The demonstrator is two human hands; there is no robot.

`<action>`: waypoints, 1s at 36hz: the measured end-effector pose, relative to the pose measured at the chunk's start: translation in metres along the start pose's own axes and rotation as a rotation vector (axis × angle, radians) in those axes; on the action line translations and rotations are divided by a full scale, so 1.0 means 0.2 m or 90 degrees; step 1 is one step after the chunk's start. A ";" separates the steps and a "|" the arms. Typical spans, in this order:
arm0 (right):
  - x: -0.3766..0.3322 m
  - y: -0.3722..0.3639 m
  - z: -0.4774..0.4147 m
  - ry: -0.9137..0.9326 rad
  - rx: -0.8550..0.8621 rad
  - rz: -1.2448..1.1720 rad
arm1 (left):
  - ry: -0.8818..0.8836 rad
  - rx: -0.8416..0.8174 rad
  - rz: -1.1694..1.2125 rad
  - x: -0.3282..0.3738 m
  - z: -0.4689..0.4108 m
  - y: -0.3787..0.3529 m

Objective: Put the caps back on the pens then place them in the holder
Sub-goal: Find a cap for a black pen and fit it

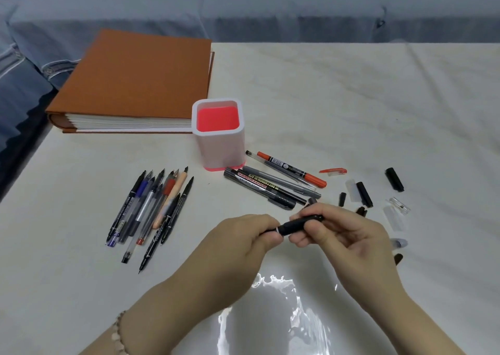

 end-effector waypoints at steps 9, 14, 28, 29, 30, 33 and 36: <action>0.16 -0.02 0.01 -0.124 -0.016 -0.003 | 0.065 -0.081 -0.127 -0.07 -0.04 -0.01; 0.22 0.05 -0.01 -0.198 -0.031 0.131 | 0.036 -0.033 -0.116 -0.13 -0.07 -0.02; 0.35 0.26 -0.31 -0.192 0.021 0.818 | 0.237 0.338 0.550 -0.11 -0.07 0.11; 0.35 0.25 -0.31 -0.190 0.022 0.820 | 0.237 0.336 0.553 -0.11 -0.06 0.11; 0.35 0.24 -0.31 -0.189 0.022 0.816 | 0.241 0.327 0.562 -0.11 -0.05 0.12; 0.31 0.24 -0.29 -0.172 0.034 0.751 | 0.266 0.286 0.592 -0.12 -0.02 0.13; 0.25 0.24 -0.26 -0.130 0.063 0.625 | 0.282 0.252 0.606 -0.11 0.01 0.13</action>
Point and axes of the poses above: each hand's wrist, its own z-axis away from the middle knuckle, its own y-axis out of the back of the hand, x = y × z, the point moved 3 cm from there along -z, towards the middle knuckle, and after that the axes turned 9 degrees about z, right-handed, at the moved point
